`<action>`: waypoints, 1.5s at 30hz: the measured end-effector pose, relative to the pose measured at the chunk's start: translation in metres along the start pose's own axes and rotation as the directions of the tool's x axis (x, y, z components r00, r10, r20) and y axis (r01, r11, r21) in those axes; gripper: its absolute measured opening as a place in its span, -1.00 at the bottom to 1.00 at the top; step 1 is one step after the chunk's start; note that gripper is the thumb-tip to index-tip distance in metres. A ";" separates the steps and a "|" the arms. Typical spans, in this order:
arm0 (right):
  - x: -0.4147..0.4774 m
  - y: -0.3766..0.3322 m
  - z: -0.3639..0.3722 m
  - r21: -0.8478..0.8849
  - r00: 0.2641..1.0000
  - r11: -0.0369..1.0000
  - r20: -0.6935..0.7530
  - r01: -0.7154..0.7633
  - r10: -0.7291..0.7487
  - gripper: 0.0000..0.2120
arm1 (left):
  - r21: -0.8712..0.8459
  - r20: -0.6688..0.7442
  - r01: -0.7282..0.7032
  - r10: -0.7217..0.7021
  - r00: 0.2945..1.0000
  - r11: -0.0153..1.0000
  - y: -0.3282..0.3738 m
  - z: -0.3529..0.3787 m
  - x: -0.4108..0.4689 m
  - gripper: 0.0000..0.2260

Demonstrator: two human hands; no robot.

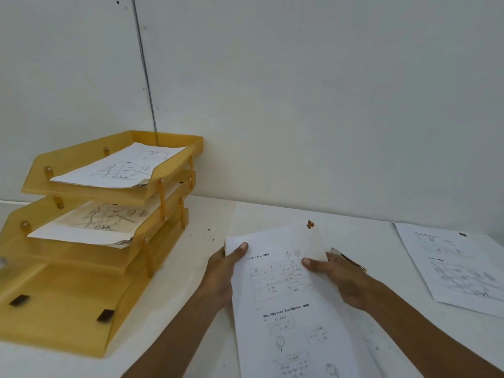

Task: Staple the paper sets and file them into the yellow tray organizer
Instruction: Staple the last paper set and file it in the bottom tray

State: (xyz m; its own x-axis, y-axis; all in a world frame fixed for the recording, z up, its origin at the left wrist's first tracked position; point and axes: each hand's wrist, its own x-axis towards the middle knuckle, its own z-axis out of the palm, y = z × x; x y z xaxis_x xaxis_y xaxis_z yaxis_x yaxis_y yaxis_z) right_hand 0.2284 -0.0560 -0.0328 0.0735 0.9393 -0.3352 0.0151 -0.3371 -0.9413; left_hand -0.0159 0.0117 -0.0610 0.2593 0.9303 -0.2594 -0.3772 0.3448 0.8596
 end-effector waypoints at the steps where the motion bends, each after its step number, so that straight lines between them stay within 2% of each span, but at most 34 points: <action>1: -0.001 0.003 -0.001 0.008 1.000 1.000 -0.005 -0.006 0.006 -0.65 | -0.025 -0.003 0.023 -0.023 1.000 0.999 -0.003 0.000 0.001 -0.71; 6: -0.004 0.011 -0.010 0.030 0.999 0.998 0.025 -0.046 0.045 -0.66 | -0.013 0.044 -0.003 0.003 0.999 1.000 -0.016 -0.001 0.004 -0.73; 9: -0.001 0.013 -0.012 0.031 0.996 0.997 0.054 -0.077 0.075 -0.65 | -0.011 -0.004 -0.053 0.053 0.999 0.999 -0.019 0.000 0.007 -0.75; 12: -0.001 0.013 -0.016 -0.011 0.989 0.994 0.096 -0.113 0.113 -0.65 | -0.021 -0.055 -0.042 0.041 0.998 0.999 -0.019 0.001 0.008 -0.75; 16: 0.001 0.000 -0.015 -0.212 0.994 0.974 0.064 -0.074 0.089 -0.65 | -0.034 -0.079 -0.048 0.046 0.996 0.998 -0.021 0.001 0.010 -0.74; 18: 0.008 -0.012 -0.008 -0.374 0.996 0.927 -0.089 -0.031 -0.003 -0.49 | -0.026 -0.086 -0.053 0.051 0.995 0.998 -0.021 0.001 0.012 -0.74; 20: 0.016 -0.025 0.003 -0.630 0.926 0.776 -0.292 0.003 -0.241 -0.24 | -0.007 -0.079 -0.055 0.054 0.995 0.998 -0.021 0.002 0.012 -0.74; 21: 0.020 -0.031 0.011 -0.761 0.873 0.646 -0.269 0.067 -0.408 -0.22 | 0.013 -0.071 -0.063 0.064 0.995 0.998 -0.022 0.002 0.013 -0.74; 22: 0.024 -0.037 0.020 -0.854 0.821 0.494 -0.160 0.163 -0.548 -0.27 | 0.034 -0.062 -0.077 0.078 0.995 0.997 -0.022 0.003 0.013 -0.74; 23: 0.028 -0.043 0.031 -0.901 0.797 0.354 -0.015 0.251 -0.604 -0.37 | 0.052 -0.050 -0.096 0.099 0.994 0.994 -0.022 0.004 0.012 -0.75; 24: 0.032 -0.047 0.042 -0.913 0.807 0.262 0.110 0.313 -0.580 -0.45 | 0.074 -0.037 -0.117 0.120 0.992 0.990 -0.022 0.004 0.013 -0.74; 25: 0.037 -0.050 0.053 -0.914 0.841 0.219 0.193 0.341 -0.505 -0.51 | 0.104 -0.021 -0.139 0.142 0.990 0.985 -0.022 0.005 0.012 -0.74; 27: 0.048 -0.054 0.068 -0.910 0.915 0.240 0.257 0.337 -0.310 -0.58 | 0.150 0.011 -0.176 0.176 0.984 0.973 -0.023 0.007 0.011 -0.73; 29: 0.057 -0.057 0.075 -0.902 0.948 0.307 0.251 0.302 -0.195 -0.65 | 0.159 0.042 -0.202 0.198 0.979 0.966 -0.025 0.006 0.010 -0.73; 36: 0.070 -0.058 0.070 -0.831 0.956 0.476 0.224 0.289 -0.189 -0.81 | 0.158 0.006 -0.149 0.150 0.989 0.976 -0.024 0.004 0.013 -0.78; 38: 0.069 -0.059 0.065 -0.786 0.961 0.552 0.215 0.277 -0.176 -0.82 | 0.146 -0.039 -0.132 0.139 0.990 0.980 -0.027 0.003 0.016 -0.68; 40: 0.068 -0.060 0.061 -0.754 0.967 0.605 0.213 0.255 -0.141 -0.81 | 0.128 -0.045 -0.115 0.122 0.992 0.985 -0.027 0.003 0.017 -0.72; 45: 0.067 -0.058 0.056 -0.746 0.971 0.630 0.230 0.218 -0.064 -0.83 | 0.106 -0.033 -0.088 0.092 0.995 0.990 -0.024 0.001 0.017 -0.79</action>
State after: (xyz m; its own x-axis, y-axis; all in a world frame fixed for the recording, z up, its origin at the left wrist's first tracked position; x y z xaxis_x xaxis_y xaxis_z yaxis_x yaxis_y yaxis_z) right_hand 0.1761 0.0301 -0.0032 -0.1591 0.9484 -0.2744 0.7692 -0.0552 -0.6367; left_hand -0.0013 0.0192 -0.0857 0.1938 0.9617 -0.1941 -0.3020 0.2467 0.9208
